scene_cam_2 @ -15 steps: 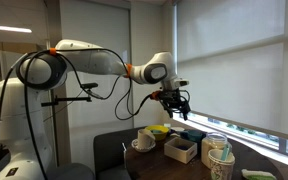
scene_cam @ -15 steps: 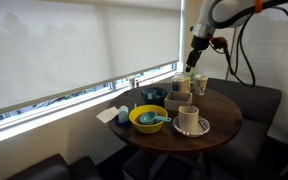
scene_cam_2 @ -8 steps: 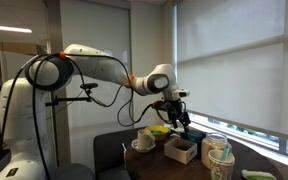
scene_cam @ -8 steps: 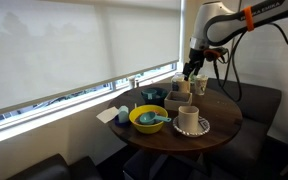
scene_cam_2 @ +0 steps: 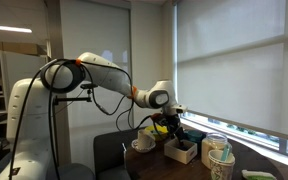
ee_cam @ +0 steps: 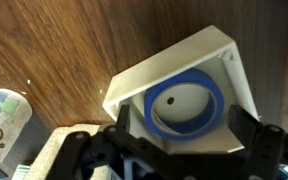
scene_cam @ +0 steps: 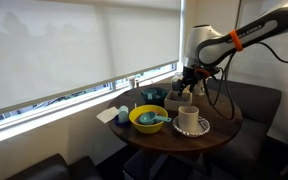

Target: Take the blue tape out of the box and put it on the table

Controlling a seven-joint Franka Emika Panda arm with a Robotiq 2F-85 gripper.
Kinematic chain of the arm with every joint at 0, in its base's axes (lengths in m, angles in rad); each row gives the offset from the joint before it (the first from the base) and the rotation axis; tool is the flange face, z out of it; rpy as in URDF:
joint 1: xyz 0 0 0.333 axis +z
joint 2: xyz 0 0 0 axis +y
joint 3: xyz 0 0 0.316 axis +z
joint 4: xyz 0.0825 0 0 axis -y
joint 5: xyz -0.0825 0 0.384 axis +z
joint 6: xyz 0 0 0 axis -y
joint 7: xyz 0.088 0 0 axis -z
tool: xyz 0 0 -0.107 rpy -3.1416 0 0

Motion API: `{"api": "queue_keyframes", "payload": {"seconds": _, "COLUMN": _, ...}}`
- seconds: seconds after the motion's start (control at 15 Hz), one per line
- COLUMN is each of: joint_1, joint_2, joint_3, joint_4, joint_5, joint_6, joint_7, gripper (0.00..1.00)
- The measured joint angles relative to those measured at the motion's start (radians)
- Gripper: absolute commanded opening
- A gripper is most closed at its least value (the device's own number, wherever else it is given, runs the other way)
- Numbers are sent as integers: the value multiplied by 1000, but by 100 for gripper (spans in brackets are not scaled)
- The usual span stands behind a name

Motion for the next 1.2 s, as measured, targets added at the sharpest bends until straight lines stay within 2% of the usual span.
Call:
{"api": "queue_keyframes", "payload": {"seconds": 0.73, "joint_1": 4, "joint_2": 13, "joint_3": -9, "joint_4": 3, "joint_5": 58, "joint_6": 28, "joint_7": -1, "gripper": 100}}
{"api": "queue_keyframes", "payload": {"seconds": 1.2, "joint_1": -10, "joint_2": 73, "joint_3": -19, "joint_4": 10, "joint_5": 107, "joint_6": 76, "joint_7": -5, "gripper": 100}}
